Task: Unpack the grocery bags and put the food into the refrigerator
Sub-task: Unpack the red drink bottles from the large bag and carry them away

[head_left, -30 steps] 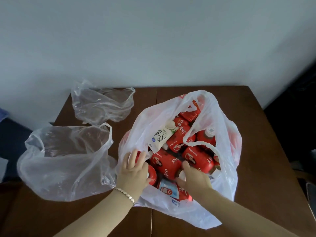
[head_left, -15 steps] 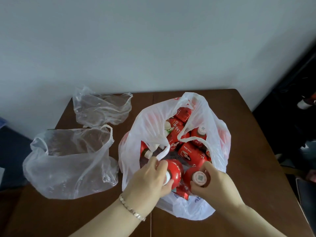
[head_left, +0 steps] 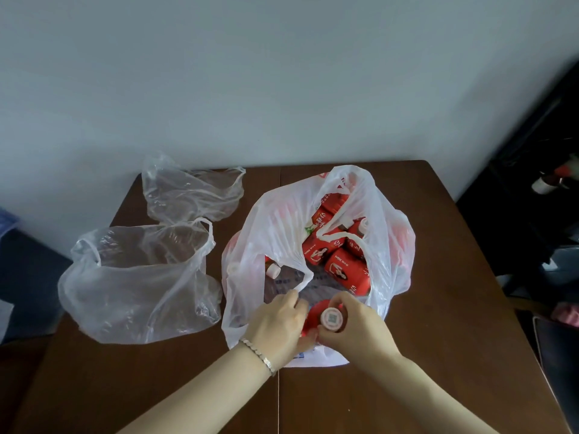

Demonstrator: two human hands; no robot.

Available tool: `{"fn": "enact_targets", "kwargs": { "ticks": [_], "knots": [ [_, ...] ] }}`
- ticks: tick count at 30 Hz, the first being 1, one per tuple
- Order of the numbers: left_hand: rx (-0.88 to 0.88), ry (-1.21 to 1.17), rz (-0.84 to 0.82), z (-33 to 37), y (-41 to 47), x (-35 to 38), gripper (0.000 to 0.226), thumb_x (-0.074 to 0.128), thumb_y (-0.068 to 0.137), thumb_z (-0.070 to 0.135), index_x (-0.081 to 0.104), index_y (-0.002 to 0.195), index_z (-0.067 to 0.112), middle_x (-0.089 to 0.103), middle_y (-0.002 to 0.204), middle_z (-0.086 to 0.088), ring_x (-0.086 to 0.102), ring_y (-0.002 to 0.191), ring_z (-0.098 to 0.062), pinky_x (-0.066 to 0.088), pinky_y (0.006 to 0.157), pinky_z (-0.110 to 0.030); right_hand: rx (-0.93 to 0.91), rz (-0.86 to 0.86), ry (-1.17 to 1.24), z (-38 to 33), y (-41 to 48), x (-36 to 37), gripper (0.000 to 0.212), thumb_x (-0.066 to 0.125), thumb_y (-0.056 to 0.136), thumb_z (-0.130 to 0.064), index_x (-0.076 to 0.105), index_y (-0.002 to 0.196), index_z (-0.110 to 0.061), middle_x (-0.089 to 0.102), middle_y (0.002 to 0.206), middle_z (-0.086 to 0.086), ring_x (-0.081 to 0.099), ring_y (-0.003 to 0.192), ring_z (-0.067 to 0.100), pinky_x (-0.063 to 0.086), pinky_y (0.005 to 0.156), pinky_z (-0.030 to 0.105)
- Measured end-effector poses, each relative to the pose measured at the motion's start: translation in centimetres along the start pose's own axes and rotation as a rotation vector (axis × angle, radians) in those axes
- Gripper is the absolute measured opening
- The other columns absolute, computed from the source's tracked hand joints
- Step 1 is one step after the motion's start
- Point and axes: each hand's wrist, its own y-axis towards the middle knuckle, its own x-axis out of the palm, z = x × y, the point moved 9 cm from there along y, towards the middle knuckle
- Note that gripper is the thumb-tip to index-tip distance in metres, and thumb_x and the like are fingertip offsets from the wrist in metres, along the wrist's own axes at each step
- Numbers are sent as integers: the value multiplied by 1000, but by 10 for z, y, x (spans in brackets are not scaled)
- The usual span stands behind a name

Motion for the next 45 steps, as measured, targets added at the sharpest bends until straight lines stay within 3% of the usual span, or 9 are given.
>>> {"fn": "enact_targets", "kwargs": {
  "ticks": [4,7,12,18,23,33,35,41,45],
  "knots": [
    [26,9,-58,10,8,14,70,48,57,74,51,98,18,64,77,4,64,59,-14,45,49,-25,-54,-68,-11,-3,4,-1,31,74,69,-29,52,91,-29,64,84,-14,63,78,6,54,72,25],
    [21,-10,-9,14,10,19,68,82,43,57,45,87,21,59,57,8,55,40,-5,37,35,-16,-56,-105,-10,0,4,0,32,72,69,-24,54,96,-27,64,85,-14,64,80,7,55,74,25],
    [-128,-76,-60,-3,1,28,45,62,84,33,46,122,16,60,111,-1,63,97,-21,53,77,-33,-67,-83,0,4,2,4,33,73,69,-28,52,95,-26,66,88,-9,64,79,11,56,71,27],
    [-77,-22,96,-19,-13,19,63,90,42,26,55,94,16,62,74,-3,59,54,-18,47,38,-21,-111,-101,-29,0,-6,18,32,71,68,-31,45,84,-39,62,80,-10,60,74,11,52,68,26],
    [134,86,308,1,-19,-26,12,51,77,28,55,78,17,58,63,2,55,48,-14,38,40,-21,-137,-91,3,-8,-5,18,33,71,69,-26,41,73,-40,59,73,-11,59,71,10,49,66,26],
    [252,129,-36,21,2,-15,67,35,69,77,63,83,18,61,76,6,61,62,-11,35,52,-19,-138,-157,17,1,0,15,34,79,67,-22,52,87,-26,58,70,-12,56,60,1,47,58,14],
    [249,155,-60,20,5,-7,67,51,71,72,60,105,14,60,96,-1,62,84,-20,35,65,-24,-139,-151,3,4,1,14,33,78,68,-21,54,91,-23,62,75,-9,59,65,7,50,62,17],
    [286,256,-101,35,16,2,60,61,70,67,56,107,20,65,92,1,65,81,-20,43,64,-29,-131,-227,-1,6,4,12,20,62,78,-12,51,93,-19,54,71,-12,49,61,4,43,63,17],
    [284,303,-114,36,17,12,32,60,68,56,66,84,29,58,55,6,56,43,-13,33,42,-18,-110,-389,-92,4,10,11,22,53,79,-8,50,94,-23,54,80,-11,51,71,5,44,63,16]
  ]
}}
